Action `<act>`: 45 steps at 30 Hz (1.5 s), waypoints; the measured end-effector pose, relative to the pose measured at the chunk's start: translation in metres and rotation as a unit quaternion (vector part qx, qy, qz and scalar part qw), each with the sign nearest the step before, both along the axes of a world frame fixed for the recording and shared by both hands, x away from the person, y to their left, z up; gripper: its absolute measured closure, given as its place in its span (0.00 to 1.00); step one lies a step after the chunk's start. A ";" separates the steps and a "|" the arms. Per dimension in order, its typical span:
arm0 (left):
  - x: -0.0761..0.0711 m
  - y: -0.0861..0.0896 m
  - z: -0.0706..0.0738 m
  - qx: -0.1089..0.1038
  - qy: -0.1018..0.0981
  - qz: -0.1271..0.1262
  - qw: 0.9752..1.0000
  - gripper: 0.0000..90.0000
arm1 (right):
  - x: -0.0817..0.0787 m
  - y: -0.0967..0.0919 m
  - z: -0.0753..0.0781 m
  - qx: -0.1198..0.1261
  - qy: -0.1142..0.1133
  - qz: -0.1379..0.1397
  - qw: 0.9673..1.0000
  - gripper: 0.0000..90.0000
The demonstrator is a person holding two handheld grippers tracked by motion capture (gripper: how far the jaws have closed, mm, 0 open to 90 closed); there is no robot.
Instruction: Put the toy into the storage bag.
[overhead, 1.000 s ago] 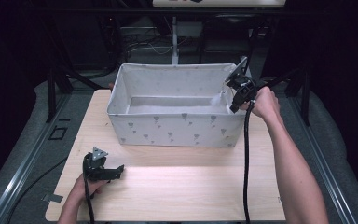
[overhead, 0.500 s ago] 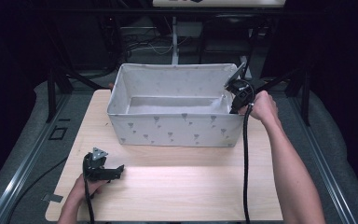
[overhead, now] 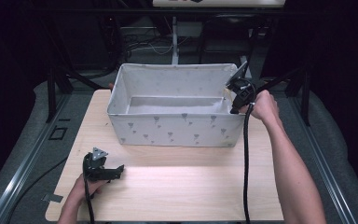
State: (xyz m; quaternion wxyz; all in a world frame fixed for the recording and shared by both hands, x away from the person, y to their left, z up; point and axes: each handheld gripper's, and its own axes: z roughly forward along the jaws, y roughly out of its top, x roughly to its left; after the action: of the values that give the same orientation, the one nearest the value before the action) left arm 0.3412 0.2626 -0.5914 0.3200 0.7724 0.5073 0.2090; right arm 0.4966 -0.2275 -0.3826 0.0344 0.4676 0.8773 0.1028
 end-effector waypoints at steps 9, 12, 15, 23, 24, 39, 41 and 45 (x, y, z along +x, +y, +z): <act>0.000 0.000 0.000 0.000 0.000 0.000 1.000 0.00 | -0.011 0.007 0.036 0.006 -0.046 -0.001 0.999 0.75; 0.000 0.000 0.000 -0.001 0.000 0.001 1.000 0.00 | -0.017 0.010 0.046 0.007 -0.061 0.008 0.998 0.67; 0.000 0.000 0.000 0.000 0.000 0.000 1.000 0.00 | -0.024 0.014 0.055 0.007 -0.075 0.014 0.997 0.58; 0.000 0.000 0.000 0.000 0.000 0.000 1.000 0.00 | -0.050 0.026 0.080 0.016 -0.108 0.039 0.993 0.31; 0.000 0.000 0.000 0.000 0.000 0.000 1.000 0.00 | -0.054 0.028 0.082 0.017 -0.111 0.043 0.993 0.29; 0.000 0.000 0.000 0.001 -0.003 0.001 1.000 0.00 | -0.112 0.056 0.089 0.025 -0.146 0.123 0.981 0.04; 0.000 0.000 0.000 0.001 -0.003 0.001 1.000 0.00 | -0.119 0.060 0.086 0.026 -0.149 0.131 0.980 0.03; 0.000 0.000 0.000 0.001 -0.003 0.001 1.000 0.00 | -0.133 0.065 0.076 0.028 -0.154 0.152 0.976 0.03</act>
State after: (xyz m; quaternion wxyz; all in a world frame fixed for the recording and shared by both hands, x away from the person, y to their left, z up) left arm 0.3413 0.2624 -0.5918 0.3210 0.7712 0.5071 0.2121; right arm 0.3634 -0.1621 -0.3061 0.1400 0.3086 0.9189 0.2020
